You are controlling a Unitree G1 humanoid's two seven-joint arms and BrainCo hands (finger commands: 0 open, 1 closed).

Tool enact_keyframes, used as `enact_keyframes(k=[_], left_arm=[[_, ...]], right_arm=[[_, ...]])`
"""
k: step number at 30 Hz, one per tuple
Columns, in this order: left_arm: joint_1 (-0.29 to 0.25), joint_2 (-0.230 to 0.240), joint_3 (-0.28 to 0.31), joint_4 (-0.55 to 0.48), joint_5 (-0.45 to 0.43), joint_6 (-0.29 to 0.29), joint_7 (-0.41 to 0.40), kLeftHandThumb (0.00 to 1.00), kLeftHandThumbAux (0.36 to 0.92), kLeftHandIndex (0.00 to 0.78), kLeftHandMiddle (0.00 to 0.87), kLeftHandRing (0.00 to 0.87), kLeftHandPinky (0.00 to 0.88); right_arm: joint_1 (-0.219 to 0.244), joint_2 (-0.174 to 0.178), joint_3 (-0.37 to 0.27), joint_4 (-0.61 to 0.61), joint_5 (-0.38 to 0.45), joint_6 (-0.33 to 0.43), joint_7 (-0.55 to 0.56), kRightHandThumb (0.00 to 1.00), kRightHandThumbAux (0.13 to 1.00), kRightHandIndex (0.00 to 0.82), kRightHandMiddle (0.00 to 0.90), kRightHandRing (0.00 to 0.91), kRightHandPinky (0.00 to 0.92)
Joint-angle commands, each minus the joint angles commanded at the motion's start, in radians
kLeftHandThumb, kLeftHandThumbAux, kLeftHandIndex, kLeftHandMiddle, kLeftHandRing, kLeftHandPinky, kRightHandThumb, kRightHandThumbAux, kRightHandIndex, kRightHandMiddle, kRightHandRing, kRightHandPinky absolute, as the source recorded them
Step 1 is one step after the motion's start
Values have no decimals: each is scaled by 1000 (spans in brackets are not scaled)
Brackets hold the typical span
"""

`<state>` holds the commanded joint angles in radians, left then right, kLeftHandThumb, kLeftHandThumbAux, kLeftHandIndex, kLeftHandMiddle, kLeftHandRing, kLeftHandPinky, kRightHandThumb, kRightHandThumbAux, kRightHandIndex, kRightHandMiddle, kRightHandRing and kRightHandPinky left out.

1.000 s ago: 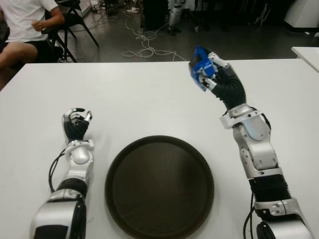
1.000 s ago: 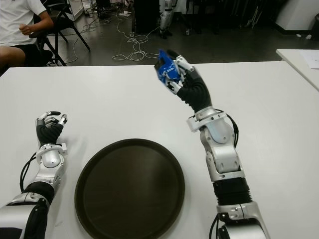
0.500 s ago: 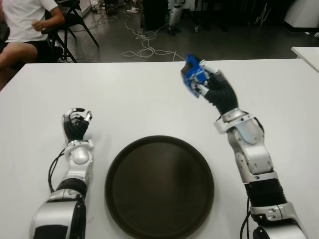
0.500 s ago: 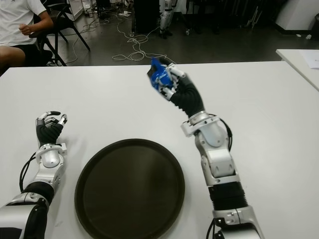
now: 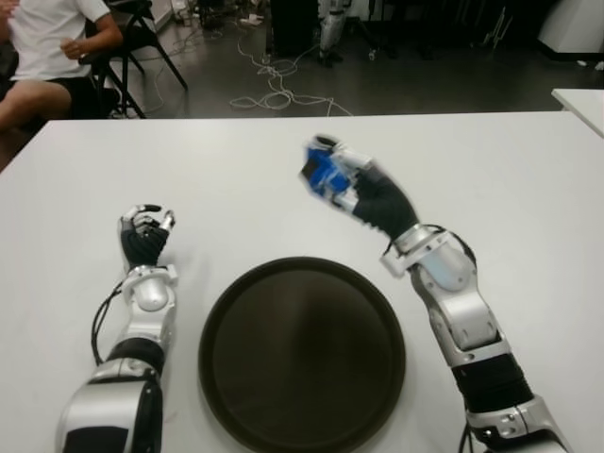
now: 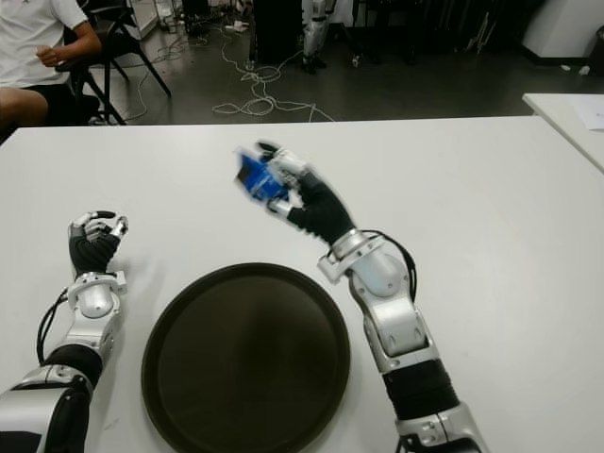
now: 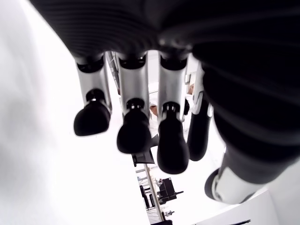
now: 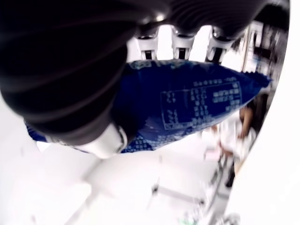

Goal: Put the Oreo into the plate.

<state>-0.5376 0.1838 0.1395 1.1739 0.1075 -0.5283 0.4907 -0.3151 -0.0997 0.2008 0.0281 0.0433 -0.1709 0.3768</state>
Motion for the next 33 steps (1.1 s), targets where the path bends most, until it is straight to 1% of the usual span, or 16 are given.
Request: enact_keyframes(k=[5,8,12,15,24,33], left_arm=[[-1,2,-9,0,11,12,17,701,717,435,738,751,761],[-2,2,-14,-1,16,19,28,701,717,435,741,754,766],[-3,2,-16,-2,20,21,40,702,716,435,739,752,758],[-3,2,-18,-2,24,19,45,702,716,435,737,748,752],[-1,4,-17,-1,22,8,28,702,718,435,738,751,758],[-2,5,-16,2,24,9,34,702,718,435,738,751,761]], right_arm=[[-8,-14,16,30,-4,-54,50,702,718,419,49,0,0],[-17,-18,25,72,-2,-113,82,702,718,419,45,0,0],[-25,-27,32,102,-21,-166,94,702,719,419,38,0,0],[-28,-32,37,115,-27,-187,104,702,719,419,33,0,0],[-44,-38,50,172,-31,-270,150,703,719,419,29,0,0],[-58,-45,58,207,-33,-315,185,702,720,417,34,0,0]])
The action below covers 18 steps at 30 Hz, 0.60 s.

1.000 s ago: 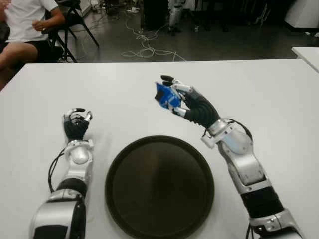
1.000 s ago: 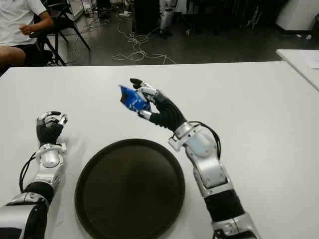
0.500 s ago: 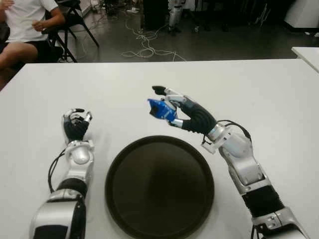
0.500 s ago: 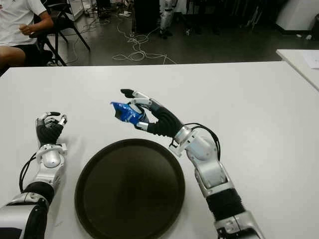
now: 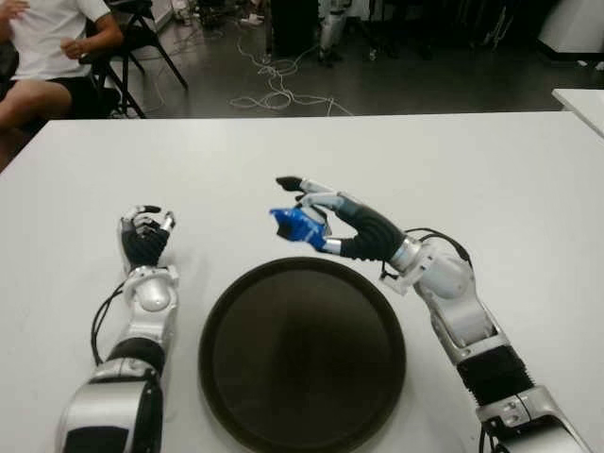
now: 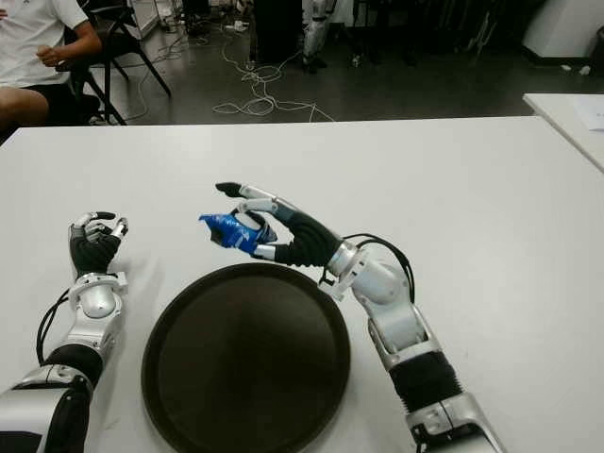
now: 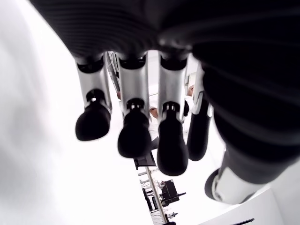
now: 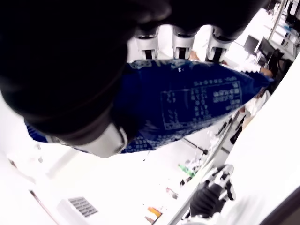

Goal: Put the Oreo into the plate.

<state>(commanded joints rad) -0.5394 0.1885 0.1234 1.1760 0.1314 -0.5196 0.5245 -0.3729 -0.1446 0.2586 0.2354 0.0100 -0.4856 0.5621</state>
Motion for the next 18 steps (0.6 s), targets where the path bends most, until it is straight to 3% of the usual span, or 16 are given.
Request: enact_keyframes(k=[12,18], left_arm=[[1,1,1,0,-2,-6,-4,702,718,435,738,749,758],[2,1,2,2,-1,-7,1,702,718,434,730,741,749]], right_arm=[[-1,-16,12,-9,-19,8,14,700,723,416,33,0,0],[6,-20,16,-17,-34,-22,2,701,722,416,33,0,0]])
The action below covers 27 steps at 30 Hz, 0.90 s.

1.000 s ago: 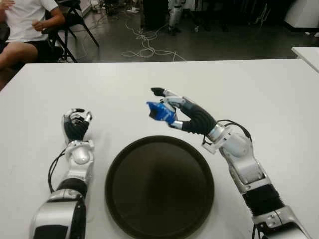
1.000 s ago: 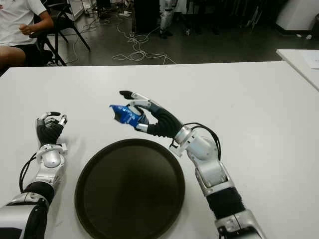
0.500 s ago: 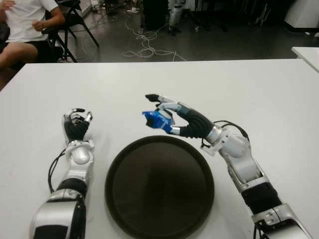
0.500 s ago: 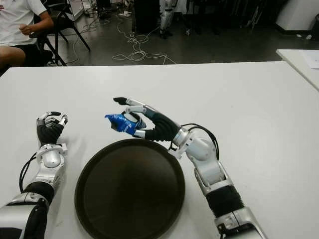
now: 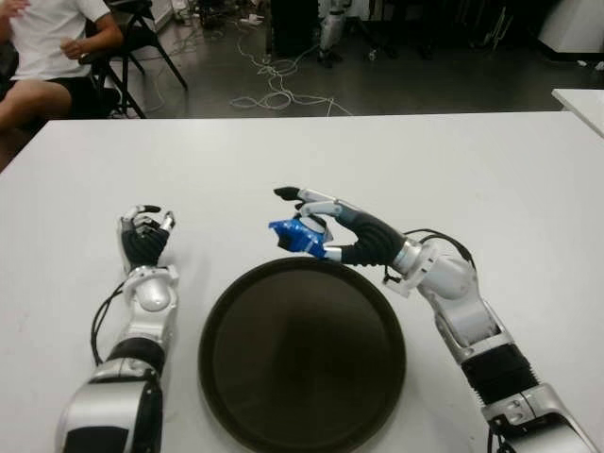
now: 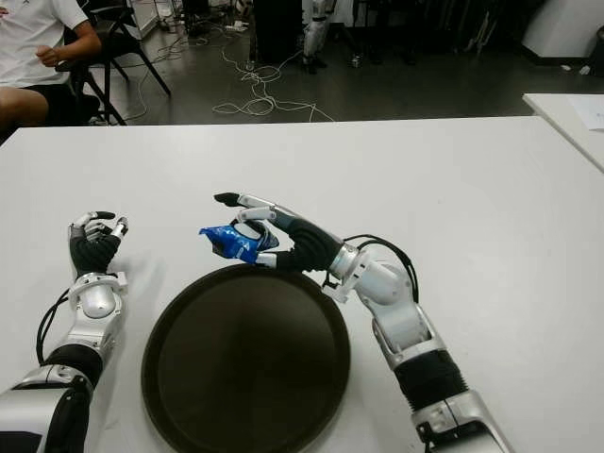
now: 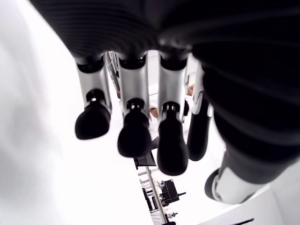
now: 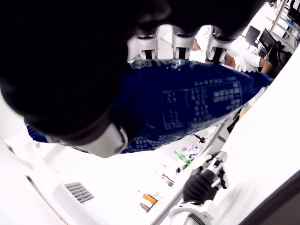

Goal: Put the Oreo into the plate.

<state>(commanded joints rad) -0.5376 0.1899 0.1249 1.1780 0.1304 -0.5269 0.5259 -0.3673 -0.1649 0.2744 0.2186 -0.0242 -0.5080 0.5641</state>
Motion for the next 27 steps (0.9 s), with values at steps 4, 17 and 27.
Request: enact_keyframes(k=[4,17,27], left_arm=[[-1,-2,5,1,-7,5,-5,702,718,434,723,735,745],[-3,-5,22,1,-22,0,-27,701,718,434,729,742,754],[-2,-4,17,-1,-19,-1,-21,701,718,434,730,744,753]], right_arm=[[5,4,0,-1,1,-22,-3,701,722,417,30,0,0],[12,8,3,-9,9,-51,2,701,723,417,21,0,0],[10,5,8,-11,17,-49,14,699,726,416,11,0,0]])
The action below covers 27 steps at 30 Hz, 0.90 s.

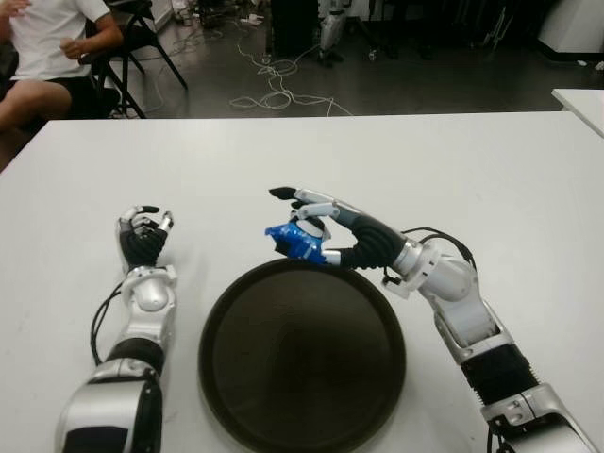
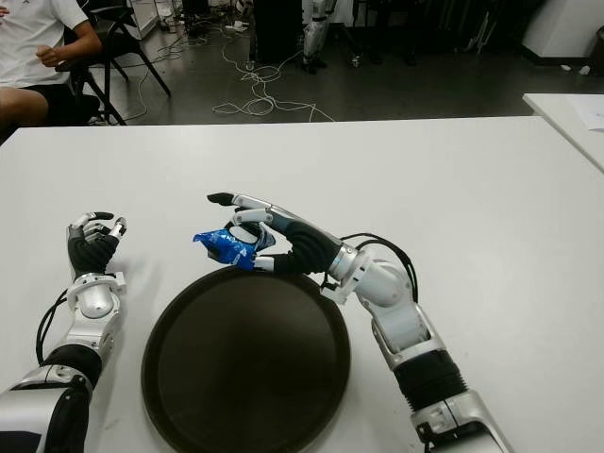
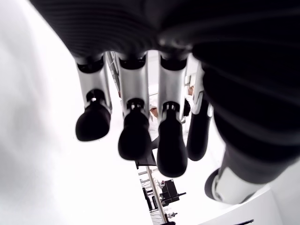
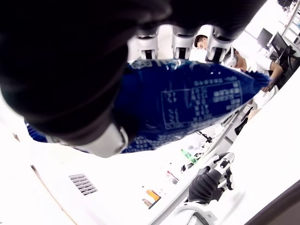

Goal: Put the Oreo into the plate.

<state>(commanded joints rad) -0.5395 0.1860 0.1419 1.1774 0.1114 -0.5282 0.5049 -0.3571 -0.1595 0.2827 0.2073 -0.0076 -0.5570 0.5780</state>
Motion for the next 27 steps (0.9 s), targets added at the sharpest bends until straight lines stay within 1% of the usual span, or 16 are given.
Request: enact_keyframes(k=[9,17,21,27], left_arm=[[0,4,-7,3,8,-4,4,701,719,434,725,737,745],[-1,6,-10,5,12,-7,3,701,719,435,737,748,757],[-1,6,-9,5,12,-4,0,700,719,435,740,750,757],[-1,5,-8,4,11,0,0,700,719,435,742,754,760]], right_arm=[[-1,-6,4,-7,9,18,19,701,726,416,4,0,0],[2,-18,6,-37,0,57,27,703,725,416,9,0,0],[7,-12,5,-41,-4,50,14,702,725,416,15,0,0],[8,-10,6,-42,11,59,23,700,726,415,12,0,0]])
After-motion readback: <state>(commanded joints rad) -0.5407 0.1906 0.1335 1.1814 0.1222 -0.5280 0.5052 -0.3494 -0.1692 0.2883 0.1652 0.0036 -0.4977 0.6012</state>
